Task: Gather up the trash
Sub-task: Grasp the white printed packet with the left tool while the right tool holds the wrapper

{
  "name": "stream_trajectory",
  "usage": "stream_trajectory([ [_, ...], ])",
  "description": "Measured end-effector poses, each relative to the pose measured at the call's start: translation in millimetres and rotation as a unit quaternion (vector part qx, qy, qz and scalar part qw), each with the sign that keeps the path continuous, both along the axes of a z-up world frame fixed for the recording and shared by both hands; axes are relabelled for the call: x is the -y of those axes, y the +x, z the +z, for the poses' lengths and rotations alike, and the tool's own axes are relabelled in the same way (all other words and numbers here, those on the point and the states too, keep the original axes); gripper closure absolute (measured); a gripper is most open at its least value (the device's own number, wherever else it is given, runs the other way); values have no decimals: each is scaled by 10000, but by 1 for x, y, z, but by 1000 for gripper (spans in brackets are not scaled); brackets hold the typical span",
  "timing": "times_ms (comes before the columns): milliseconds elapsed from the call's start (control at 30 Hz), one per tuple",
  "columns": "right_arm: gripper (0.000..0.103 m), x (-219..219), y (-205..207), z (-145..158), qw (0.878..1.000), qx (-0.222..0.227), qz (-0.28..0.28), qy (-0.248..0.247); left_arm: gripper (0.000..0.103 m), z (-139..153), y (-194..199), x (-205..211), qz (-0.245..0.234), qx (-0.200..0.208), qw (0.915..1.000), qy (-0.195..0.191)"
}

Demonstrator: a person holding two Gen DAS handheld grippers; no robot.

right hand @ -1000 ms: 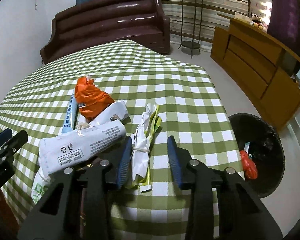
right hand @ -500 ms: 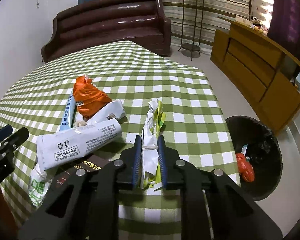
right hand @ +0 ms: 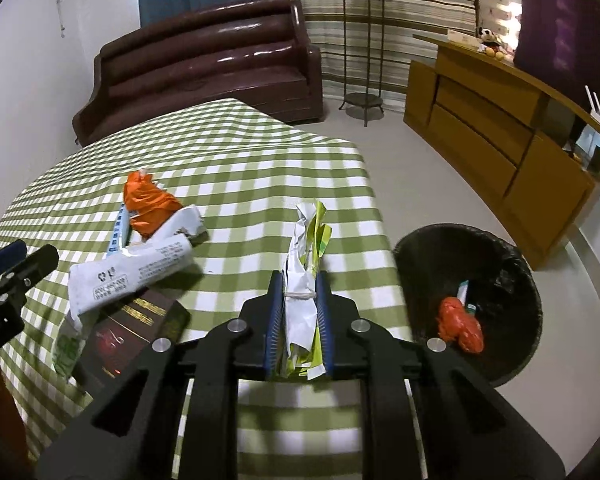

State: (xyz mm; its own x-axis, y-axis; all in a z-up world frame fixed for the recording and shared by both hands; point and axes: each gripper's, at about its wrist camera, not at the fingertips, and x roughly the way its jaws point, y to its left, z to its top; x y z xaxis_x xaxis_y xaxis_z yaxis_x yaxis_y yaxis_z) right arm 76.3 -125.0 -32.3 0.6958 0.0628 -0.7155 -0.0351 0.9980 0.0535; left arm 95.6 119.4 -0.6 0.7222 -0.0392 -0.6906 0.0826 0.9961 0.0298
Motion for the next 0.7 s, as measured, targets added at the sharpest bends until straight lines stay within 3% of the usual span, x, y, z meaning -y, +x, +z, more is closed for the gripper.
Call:
stream_trajectory([
  [333, 86, 23, -12, -1, 9999, 33, -129, 75, 33, 3, -2, 37, -598, 47, 9982, -12],
  [600, 86, 35, -11, -3, 9998, 15, -186, 108, 33, -14, 8, 65, -1057, -206, 9941, 155],
  [700, 86, 39, -9, -5, 9996, -22, -222, 150, 46, -18, 9, 70, -1165, -262, 9927, 176],
])
